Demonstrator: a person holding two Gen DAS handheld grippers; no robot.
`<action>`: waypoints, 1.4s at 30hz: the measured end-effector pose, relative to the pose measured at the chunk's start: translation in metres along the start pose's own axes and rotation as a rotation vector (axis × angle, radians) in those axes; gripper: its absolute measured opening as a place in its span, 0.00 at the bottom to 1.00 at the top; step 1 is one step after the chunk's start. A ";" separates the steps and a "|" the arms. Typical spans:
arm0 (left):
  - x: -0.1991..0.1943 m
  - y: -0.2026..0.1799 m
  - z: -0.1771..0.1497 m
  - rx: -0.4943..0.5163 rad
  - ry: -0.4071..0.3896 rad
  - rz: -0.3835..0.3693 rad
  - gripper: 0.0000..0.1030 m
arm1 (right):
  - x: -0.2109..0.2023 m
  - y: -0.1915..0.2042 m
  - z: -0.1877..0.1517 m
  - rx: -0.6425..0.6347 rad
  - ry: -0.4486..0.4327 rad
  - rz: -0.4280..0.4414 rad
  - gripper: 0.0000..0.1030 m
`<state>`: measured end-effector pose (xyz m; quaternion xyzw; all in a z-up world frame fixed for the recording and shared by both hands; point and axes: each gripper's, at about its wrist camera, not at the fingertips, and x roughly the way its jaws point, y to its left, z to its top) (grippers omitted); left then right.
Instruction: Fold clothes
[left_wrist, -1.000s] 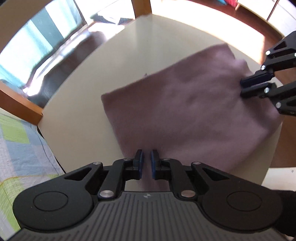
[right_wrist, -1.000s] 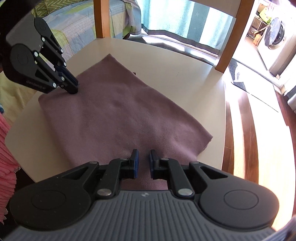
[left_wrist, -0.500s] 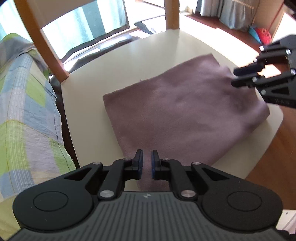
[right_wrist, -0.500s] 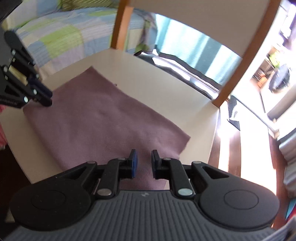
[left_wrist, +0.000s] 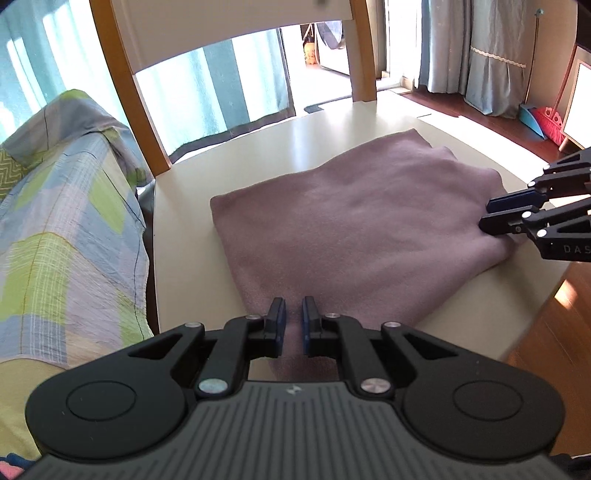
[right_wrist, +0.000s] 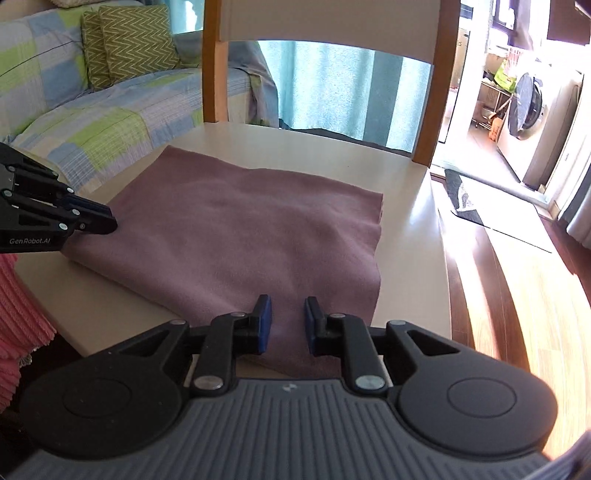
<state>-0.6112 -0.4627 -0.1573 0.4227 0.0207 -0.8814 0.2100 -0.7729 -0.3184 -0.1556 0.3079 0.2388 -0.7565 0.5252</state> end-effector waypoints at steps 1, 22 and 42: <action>0.000 0.000 -0.001 -0.004 -0.009 -0.004 0.08 | -0.002 0.001 -0.001 -0.021 0.000 -0.001 0.16; -0.012 -0.061 -0.004 -0.175 0.010 0.240 0.16 | -0.021 0.029 -0.019 -0.071 -0.236 0.062 0.22; -0.057 -0.062 0.007 -0.425 0.061 0.243 0.44 | -0.077 0.006 -0.040 0.094 -0.301 -0.014 0.62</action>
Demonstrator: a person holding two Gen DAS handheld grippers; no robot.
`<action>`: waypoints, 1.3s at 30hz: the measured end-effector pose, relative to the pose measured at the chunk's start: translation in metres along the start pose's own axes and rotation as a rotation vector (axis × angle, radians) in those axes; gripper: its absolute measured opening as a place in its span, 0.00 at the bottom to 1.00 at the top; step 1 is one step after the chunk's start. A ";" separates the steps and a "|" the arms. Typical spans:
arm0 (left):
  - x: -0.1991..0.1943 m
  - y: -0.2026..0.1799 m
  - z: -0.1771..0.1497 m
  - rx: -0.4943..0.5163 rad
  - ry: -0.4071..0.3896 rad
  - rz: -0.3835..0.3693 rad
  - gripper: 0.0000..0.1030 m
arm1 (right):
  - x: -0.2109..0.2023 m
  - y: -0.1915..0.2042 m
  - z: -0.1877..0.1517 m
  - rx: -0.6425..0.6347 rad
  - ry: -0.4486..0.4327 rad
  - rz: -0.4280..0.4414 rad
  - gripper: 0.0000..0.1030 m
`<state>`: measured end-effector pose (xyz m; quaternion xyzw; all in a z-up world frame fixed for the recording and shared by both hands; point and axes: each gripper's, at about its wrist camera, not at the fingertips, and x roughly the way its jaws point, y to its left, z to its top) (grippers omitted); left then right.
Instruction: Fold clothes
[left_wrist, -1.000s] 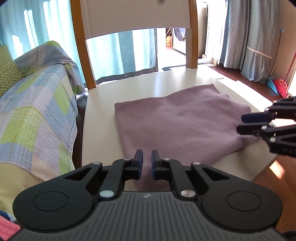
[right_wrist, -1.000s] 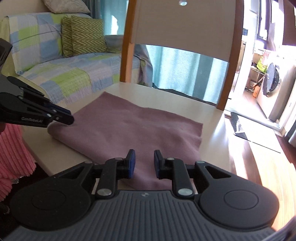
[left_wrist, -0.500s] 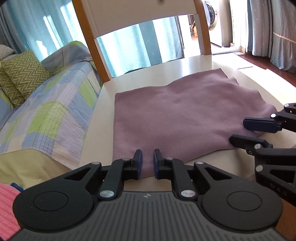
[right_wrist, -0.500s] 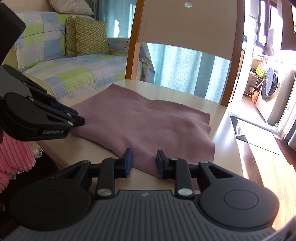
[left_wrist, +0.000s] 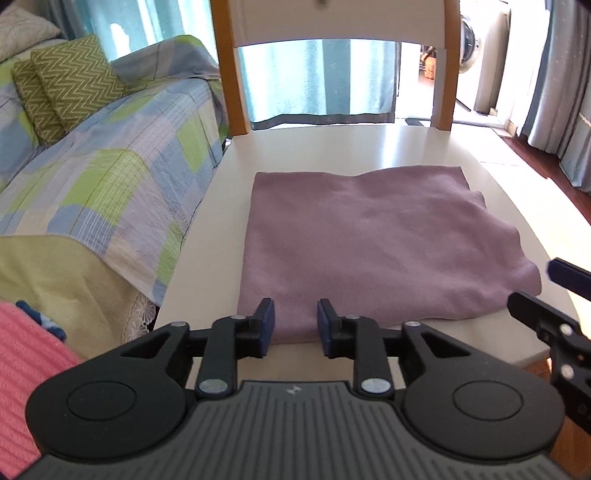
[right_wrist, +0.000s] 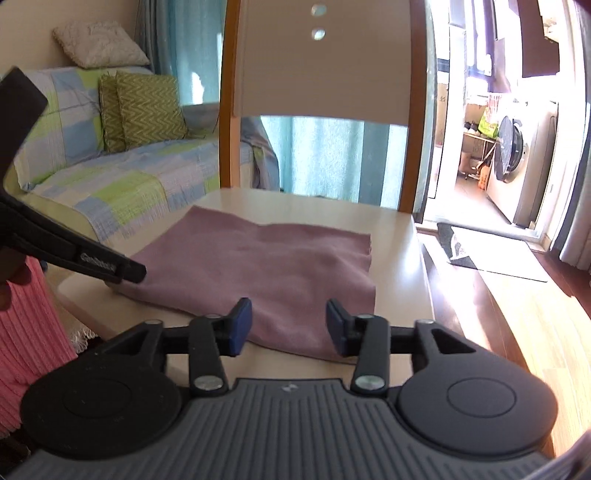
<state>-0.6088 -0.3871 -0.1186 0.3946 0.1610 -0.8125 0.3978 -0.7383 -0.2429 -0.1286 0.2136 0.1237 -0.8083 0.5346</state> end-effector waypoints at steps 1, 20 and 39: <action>-0.006 -0.001 -0.003 -0.015 0.002 -0.002 0.44 | -0.009 0.001 0.000 0.012 -0.008 -0.008 0.63; -0.109 -0.014 -0.045 0.007 -0.099 0.004 0.66 | -0.099 0.013 -0.001 0.083 -0.012 -0.071 0.99; -0.107 -0.004 -0.058 0.005 -0.076 0.037 0.78 | -0.109 0.039 0.006 0.029 0.000 -0.071 0.99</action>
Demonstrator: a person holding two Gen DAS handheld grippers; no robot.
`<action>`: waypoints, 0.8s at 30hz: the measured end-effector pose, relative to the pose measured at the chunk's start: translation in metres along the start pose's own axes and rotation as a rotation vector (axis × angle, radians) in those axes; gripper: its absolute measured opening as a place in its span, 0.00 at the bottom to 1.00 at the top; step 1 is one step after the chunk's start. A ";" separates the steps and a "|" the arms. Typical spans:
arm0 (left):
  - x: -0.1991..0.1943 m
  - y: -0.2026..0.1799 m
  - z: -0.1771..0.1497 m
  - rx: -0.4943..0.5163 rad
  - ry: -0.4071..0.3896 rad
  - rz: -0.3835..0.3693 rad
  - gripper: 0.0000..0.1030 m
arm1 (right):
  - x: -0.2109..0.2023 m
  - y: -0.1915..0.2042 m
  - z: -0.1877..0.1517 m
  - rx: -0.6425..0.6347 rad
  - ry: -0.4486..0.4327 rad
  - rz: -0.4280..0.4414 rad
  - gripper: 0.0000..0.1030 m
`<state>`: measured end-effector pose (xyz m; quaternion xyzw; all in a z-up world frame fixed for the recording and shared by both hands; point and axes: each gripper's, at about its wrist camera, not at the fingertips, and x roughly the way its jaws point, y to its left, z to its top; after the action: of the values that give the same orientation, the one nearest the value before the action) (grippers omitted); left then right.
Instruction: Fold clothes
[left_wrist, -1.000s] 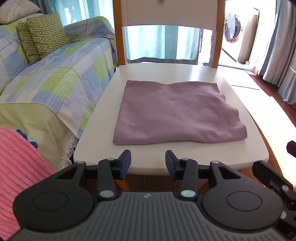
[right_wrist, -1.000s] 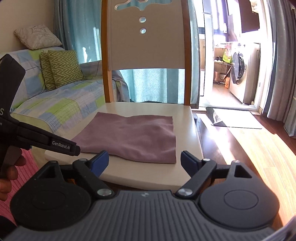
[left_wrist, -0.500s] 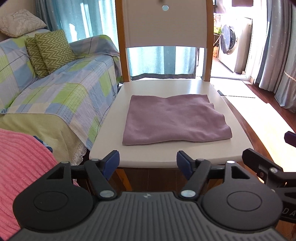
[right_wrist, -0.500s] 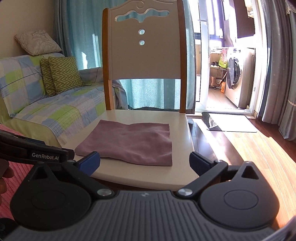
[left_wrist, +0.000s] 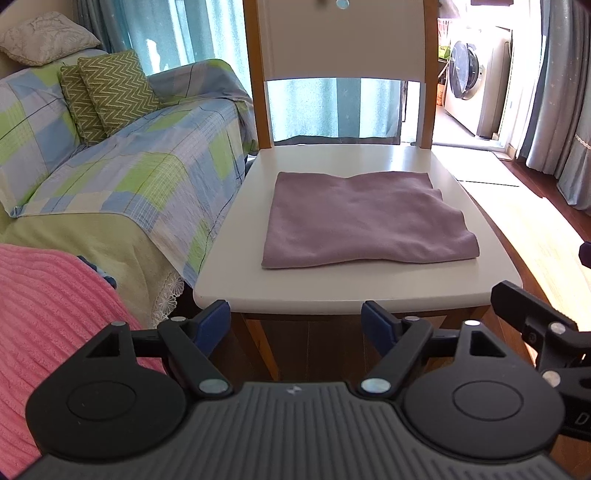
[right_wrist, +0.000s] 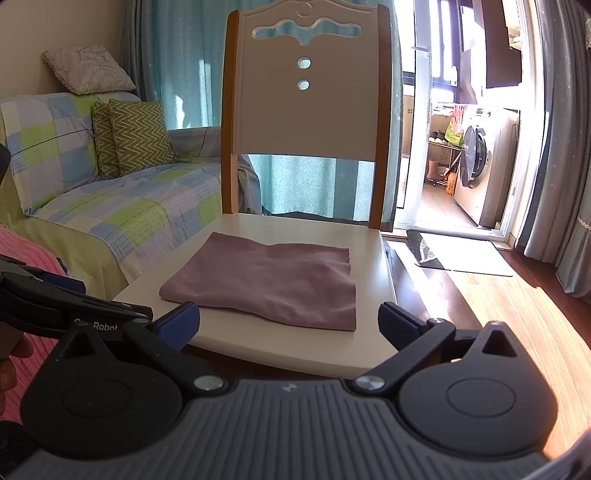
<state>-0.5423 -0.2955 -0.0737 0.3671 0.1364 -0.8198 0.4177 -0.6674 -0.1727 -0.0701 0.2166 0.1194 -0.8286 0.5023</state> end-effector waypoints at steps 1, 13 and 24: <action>0.000 0.000 0.000 -0.003 -0.001 -0.001 0.78 | 0.000 -0.001 0.001 0.006 0.001 0.002 0.99; 0.017 -0.002 0.008 -0.011 0.013 0.010 0.78 | 0.019 -0.007 0.006 0.064 0.021 -0.016 0.99; 0.030 0.008 0.005 -0.023 0.029 0.030 0.78 | 0.047 -0.007 0.012 0.110 0.089 -0.081 0.99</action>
<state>-0.5499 -0.3206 -0.0907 0.3763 0.1462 -0.8065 0.4320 -0.6954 -0.2110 -0.0826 0.2754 0.1044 -0.8432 0.4498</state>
